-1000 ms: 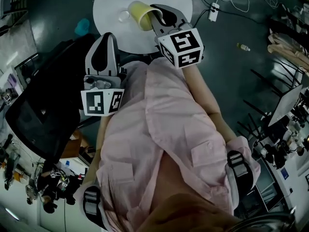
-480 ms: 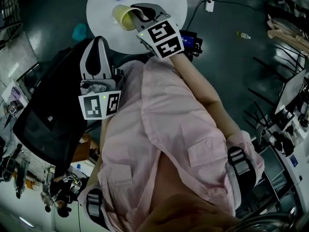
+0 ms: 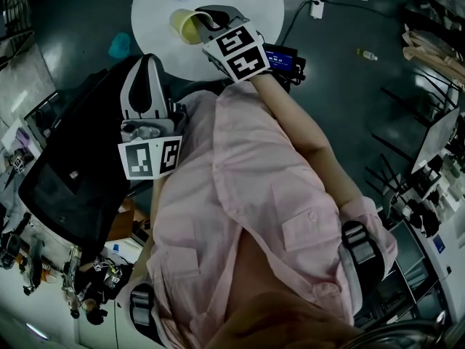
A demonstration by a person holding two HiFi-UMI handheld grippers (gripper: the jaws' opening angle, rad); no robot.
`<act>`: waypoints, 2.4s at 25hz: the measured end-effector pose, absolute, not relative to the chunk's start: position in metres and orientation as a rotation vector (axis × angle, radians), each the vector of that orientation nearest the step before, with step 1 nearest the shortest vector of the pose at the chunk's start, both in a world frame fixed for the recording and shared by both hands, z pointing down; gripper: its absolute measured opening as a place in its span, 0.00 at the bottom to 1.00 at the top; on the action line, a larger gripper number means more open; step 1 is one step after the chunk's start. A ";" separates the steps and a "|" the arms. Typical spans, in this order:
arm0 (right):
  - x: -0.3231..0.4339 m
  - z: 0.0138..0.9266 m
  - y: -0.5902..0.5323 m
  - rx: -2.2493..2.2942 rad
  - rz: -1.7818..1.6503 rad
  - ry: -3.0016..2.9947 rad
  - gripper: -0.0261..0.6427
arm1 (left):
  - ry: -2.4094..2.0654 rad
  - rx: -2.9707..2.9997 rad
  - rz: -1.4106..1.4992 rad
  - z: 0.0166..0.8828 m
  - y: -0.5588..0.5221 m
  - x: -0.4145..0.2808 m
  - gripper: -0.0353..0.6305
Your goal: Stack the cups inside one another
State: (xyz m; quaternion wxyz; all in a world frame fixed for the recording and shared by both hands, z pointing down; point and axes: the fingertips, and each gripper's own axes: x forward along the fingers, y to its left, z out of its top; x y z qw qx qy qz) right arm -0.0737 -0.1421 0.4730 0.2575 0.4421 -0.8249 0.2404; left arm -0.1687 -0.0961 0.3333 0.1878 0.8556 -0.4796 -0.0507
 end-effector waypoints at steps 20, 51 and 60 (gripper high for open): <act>-0.084 0.516 -0.142 1.104 0.670 -2.150 0.10 | -1.339 2.398 -0.146 0.337 -0.101 -0.171 0.08; -0.094 0.591 -0.120 0.814 0.578 -1.962 0.10 | -1.369 2.377 -0.122 0.338 -0.098 -0.171 0.08; -0.096 0.601 -0.119 0.792 0.532 -1.939 0.10 | -1.371 2.372 -0.122 0.336 -0.099 -0.173 0.08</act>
